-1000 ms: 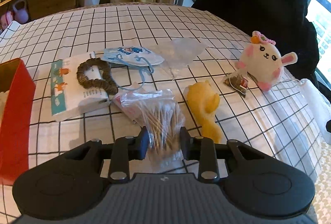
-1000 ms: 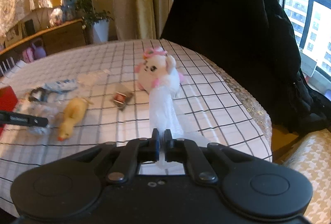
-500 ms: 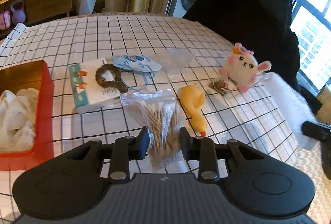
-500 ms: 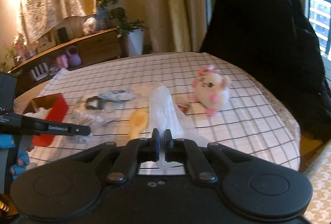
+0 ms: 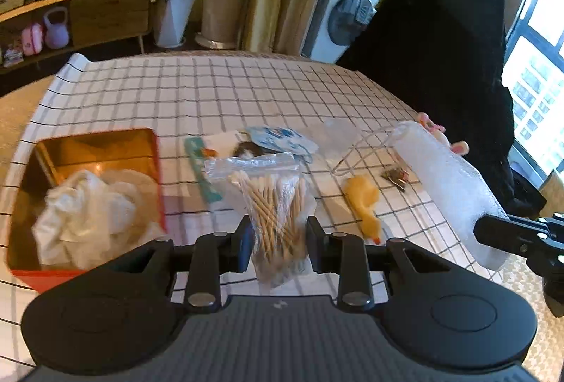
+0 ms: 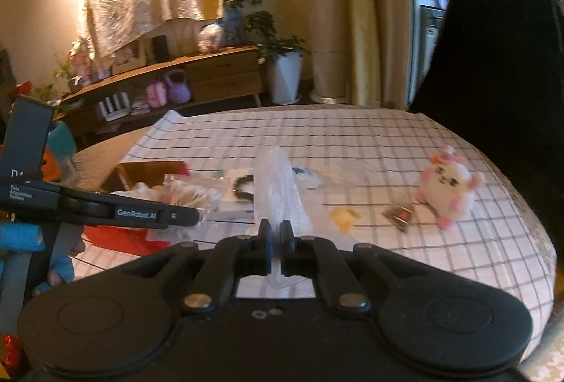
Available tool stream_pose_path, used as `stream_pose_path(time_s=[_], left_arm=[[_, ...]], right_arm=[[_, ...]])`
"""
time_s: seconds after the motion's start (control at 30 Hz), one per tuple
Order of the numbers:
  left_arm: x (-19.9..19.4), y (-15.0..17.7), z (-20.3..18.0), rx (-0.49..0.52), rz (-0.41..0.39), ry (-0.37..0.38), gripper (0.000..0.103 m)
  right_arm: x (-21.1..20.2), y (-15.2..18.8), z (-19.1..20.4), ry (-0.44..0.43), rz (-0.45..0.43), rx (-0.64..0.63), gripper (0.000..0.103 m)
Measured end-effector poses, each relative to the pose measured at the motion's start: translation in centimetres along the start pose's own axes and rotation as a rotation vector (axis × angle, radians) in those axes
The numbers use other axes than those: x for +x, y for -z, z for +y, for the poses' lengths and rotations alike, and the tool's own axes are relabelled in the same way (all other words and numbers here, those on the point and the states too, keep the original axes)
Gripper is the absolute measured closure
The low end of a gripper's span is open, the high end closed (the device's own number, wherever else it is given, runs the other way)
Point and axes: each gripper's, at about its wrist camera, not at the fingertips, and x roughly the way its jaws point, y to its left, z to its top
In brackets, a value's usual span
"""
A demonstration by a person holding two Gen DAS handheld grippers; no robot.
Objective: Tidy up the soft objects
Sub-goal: 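Carry the cotton swab bag and plastic bag over the tin box with both tools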
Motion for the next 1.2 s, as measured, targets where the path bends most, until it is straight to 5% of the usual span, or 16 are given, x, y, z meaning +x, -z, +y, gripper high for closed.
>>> stream_pose_path(time_s=[0.77,1.2], left_arm=[[-7.4,-0.7,12.7,-0.078,-0.077,-0.142,0.072],[-4.8,-1.2,17.3,-0.100,-0.029,-0.154,0.072]], right_arm=[[5.7,-4.7,14.5,-0.171,0.062,-0.116,0.100],[12.3,-5.2,18.9,-0.163,0.165,-0.093,0.100]])
